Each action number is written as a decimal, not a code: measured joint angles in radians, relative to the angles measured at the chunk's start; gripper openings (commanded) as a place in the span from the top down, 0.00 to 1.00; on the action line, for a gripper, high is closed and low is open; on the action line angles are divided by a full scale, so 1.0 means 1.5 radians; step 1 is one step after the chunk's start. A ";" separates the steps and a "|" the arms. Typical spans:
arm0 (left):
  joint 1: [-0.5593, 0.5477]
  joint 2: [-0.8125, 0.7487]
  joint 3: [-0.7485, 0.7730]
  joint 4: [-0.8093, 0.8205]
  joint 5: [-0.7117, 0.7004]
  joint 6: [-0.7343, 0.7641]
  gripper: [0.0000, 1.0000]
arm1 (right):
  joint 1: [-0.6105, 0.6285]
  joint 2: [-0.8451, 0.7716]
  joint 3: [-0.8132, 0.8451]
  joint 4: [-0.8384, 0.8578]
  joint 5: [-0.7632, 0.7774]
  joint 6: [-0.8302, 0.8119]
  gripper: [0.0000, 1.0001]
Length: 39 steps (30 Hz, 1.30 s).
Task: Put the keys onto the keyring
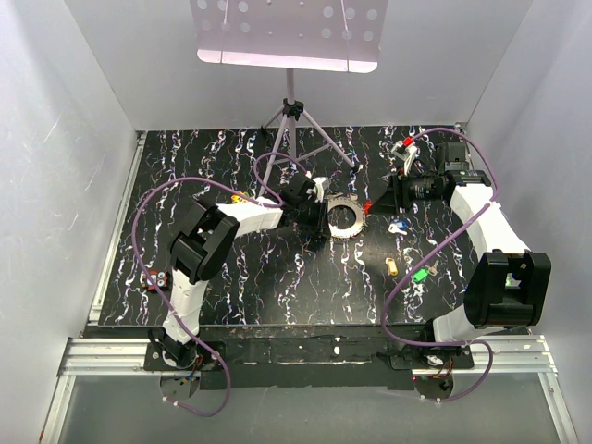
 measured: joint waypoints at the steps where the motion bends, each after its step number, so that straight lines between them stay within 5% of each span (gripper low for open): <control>1: 0.000 0.001 0.001 -0.002 -0.002 0.000 0.83 | 0.000 0.000 0.000 0.000 0.000 -0.001 0.47; 7: -0.001 0.001 0.002 -0.006 -0.006 0.003 1.00 | 0.000 0.000 0.000 0.000 0.000 -0.002 0.47; 20: -0.002 -0.028 0.002 -0.055 -0.015 0.075 1.00 | 0.000 0.000 0.000 0.000 0.000 -0.002 0.47; 39: -0.035 -0.450 -0.157 -0.254 -0.072 0.495 1.00 | 0.033 -0.061 -0.001 -0.002 0.001 -0.002 0.47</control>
